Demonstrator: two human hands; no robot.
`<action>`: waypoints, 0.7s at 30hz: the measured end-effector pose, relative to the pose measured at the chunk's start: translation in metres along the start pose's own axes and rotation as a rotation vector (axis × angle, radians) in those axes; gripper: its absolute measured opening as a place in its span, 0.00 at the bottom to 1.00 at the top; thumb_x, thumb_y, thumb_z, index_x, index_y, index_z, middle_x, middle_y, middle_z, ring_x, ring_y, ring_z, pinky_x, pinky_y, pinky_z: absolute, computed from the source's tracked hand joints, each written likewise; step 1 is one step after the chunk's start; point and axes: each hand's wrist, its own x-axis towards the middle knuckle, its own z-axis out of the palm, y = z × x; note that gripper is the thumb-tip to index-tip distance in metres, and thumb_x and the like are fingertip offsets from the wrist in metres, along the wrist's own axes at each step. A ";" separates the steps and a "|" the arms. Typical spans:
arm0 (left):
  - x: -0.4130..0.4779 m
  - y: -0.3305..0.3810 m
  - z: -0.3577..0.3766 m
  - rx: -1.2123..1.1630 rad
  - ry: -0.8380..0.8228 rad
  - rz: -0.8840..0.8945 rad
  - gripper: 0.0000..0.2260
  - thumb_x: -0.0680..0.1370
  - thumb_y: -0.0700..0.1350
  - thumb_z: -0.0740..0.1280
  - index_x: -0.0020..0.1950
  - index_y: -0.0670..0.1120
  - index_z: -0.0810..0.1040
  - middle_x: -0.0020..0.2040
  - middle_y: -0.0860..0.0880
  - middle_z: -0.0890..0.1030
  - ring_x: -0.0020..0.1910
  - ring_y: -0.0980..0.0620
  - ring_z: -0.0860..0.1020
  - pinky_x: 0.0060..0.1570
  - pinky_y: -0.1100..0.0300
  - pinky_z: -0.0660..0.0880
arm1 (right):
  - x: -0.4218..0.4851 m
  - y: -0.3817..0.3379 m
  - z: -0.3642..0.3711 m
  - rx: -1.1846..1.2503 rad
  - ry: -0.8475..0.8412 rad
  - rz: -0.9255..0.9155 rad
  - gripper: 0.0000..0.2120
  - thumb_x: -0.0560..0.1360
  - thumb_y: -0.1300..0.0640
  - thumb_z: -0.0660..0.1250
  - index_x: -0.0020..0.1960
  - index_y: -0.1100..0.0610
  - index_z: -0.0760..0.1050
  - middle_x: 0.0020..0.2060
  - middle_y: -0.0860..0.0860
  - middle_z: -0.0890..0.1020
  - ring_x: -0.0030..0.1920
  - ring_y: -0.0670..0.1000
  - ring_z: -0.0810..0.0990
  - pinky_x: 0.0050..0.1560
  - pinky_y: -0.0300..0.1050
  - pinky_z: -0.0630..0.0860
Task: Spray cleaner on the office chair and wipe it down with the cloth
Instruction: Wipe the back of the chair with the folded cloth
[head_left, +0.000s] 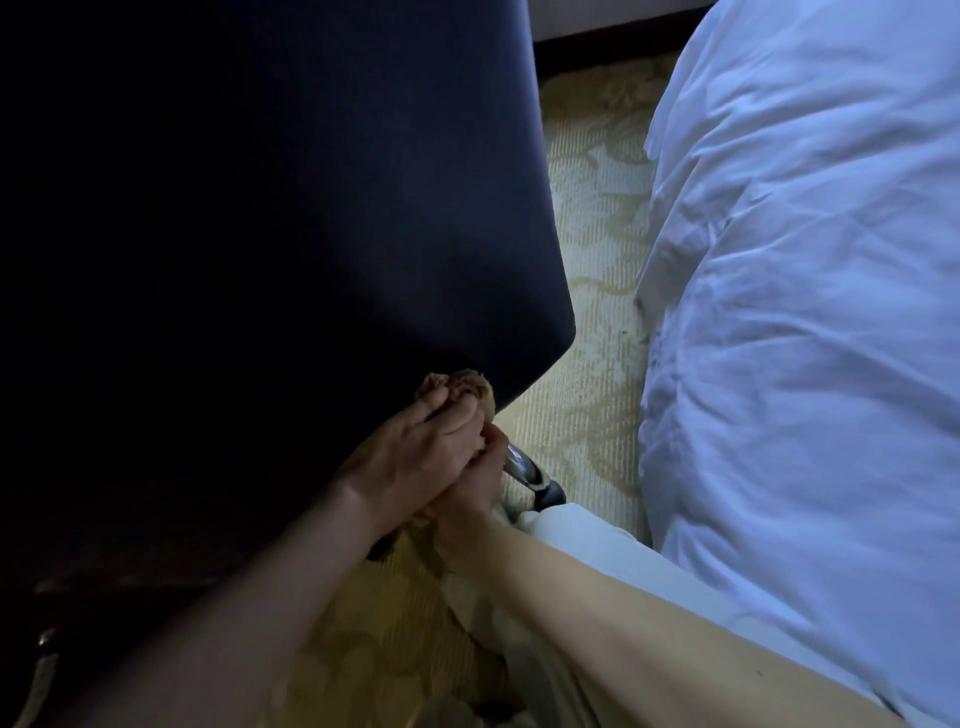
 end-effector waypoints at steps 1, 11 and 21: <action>-0.007 0.000 0.002 0.017 0.039 -0.013 0.16 0.72 0.44 0.63 0.58 0.45 0.80 0.60 0.46 0.77 0.67 0.48 0.70 0.69 0.53 0.60 | -0.009 -0.001 0.000 -0.078 -0.035 -0.066 0.16 0.74 0.43 0.60 0.52 0.53 0.77 0.47 0.56 0.83 0.50 0.55 0.81 0.60 0.57 0.75; -0.069 -0.022 -0.042 0.065 0.132 -0.258 0.26 0.71 0.39 0.62 0.69 0.45 0.72 0.67 0.47 0.74 0.67 0.48 0.64 0.67 0.54 0.58 | -0.065 -0.014 0.007 -0.369 -0.219 -0.603 0.22 0.66 0.55 0.66 0.60 0.48 0.69 0.59 0.50 0.72 0.58 0.48 0.74 0.59 0.43 0.74; -0.131 -0.023 -0.074 0.053 0.531 -0.840 0.16 0.76 0.43 0.68 0.63 0.46 0.74 0.63 0.47 0.76 0.62 0.46 0.70 0.61 0.52 0.67 | -0.140 -0.054 0.041 -0.516 -0.428 -1.055 0.25 0.64 0.69 0.68 0.59 0.53 0.74 0.56 0.45 0.69 0.57 0.44 0.73 0.53 0.40 0.77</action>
